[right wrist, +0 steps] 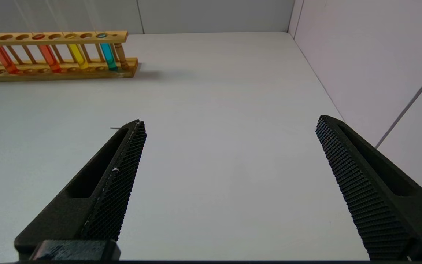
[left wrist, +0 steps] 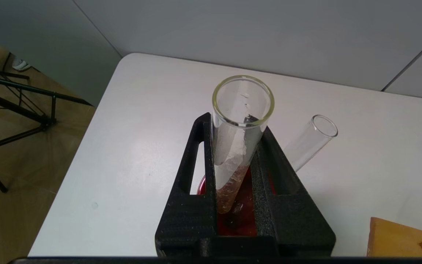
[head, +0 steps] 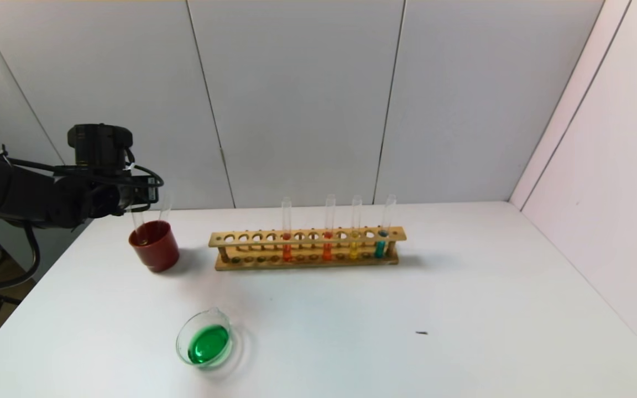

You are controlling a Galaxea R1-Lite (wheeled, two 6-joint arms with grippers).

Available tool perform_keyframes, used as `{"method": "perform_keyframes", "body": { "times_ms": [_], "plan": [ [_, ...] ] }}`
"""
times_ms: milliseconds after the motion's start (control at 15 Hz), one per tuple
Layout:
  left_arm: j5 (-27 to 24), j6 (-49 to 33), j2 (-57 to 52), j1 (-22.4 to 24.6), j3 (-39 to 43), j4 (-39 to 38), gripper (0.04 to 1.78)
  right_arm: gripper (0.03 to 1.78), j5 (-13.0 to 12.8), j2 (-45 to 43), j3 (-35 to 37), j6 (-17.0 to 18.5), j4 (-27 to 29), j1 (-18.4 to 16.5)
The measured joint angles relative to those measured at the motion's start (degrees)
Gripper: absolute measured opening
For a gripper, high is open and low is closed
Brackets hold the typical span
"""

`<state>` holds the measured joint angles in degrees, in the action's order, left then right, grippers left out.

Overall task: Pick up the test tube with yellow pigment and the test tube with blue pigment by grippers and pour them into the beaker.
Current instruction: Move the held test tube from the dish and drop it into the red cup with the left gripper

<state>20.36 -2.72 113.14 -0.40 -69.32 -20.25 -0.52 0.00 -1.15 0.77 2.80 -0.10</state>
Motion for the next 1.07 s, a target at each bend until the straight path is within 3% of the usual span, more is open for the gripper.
{"method": "perform_keyframes", "body": {
  "times_ms": [800, 933, 1067],
  "plan": [
    [-1.26, -1.02, 2.62, -0.5, 8.87, -7.58, 0.33, 1.7, 0.0, 0.0, 0.0, 0.02, 0.0, 0.0],
    [-1.37, -0.89, 2.65, -0.45, 9.62, -9.0, 0.41, 1.7, 0.0, 0.0, 0.0, 0.0, -0.02, 0.0],
    [-1.37, -0.85, 2.43, -0.48, 10.11, -9.3, 0.6, 1.7, 0.0, 0.0, 0.0, 0.02, 0.0, 0.0]
  ]
}}
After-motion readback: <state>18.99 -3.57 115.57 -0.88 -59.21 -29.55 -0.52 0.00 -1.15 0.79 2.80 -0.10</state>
